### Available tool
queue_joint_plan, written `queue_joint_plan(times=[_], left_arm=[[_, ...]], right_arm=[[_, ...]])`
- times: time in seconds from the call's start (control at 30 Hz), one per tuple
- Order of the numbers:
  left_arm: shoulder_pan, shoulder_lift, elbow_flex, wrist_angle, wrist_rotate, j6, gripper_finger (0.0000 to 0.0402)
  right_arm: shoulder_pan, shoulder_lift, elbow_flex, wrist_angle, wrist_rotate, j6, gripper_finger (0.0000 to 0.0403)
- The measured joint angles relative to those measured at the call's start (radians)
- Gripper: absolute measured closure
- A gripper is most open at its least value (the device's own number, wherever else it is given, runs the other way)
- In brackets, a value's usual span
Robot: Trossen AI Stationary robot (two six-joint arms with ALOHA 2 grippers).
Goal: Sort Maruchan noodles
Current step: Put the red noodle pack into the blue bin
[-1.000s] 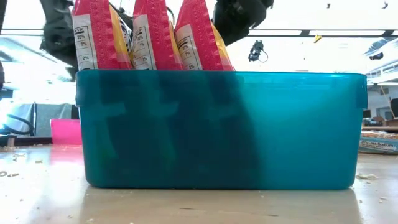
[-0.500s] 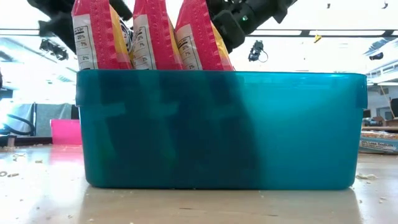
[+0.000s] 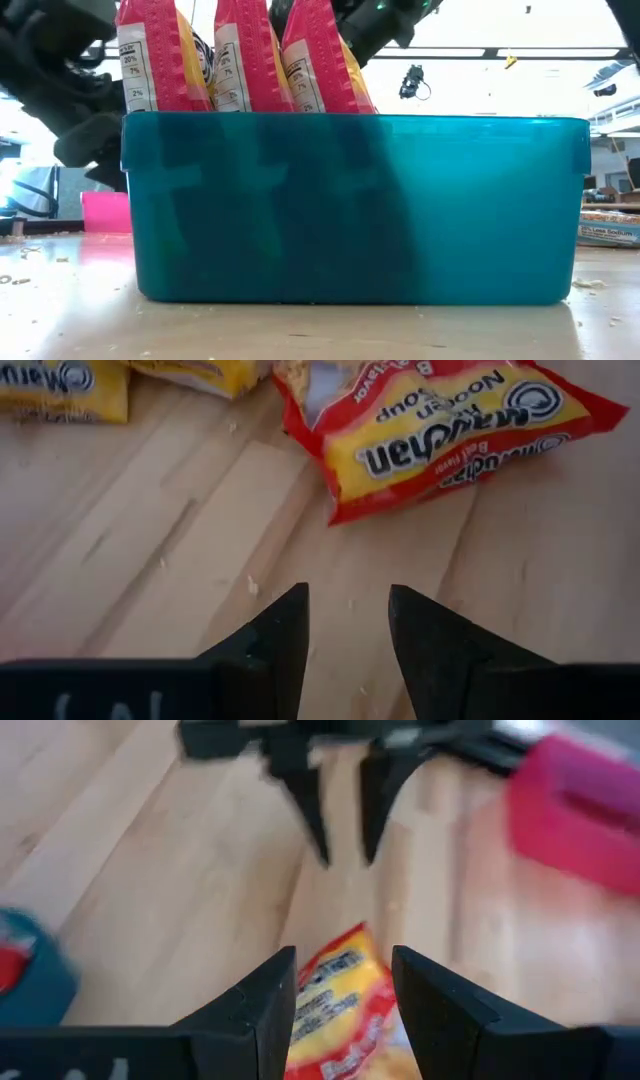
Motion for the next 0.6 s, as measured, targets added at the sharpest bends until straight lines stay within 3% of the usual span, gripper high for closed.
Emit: queue_joint_plan(times=[0.33, 0.6], left_arm=[[-0.135, 0.001, -0.05, 0.06, -0.061, -0.189, 0.0258], [-0.174, 0.002, -0.051, 0.081, -0.117, -0.217, 0.0258]], right_arm=[[-0.06, 0.217, 0.221, -0.151, -0.14, -0.043, 0.0231], [-0.079, 0.355, 0.437, -0.376, -0.271, -0.133, 0.023]])
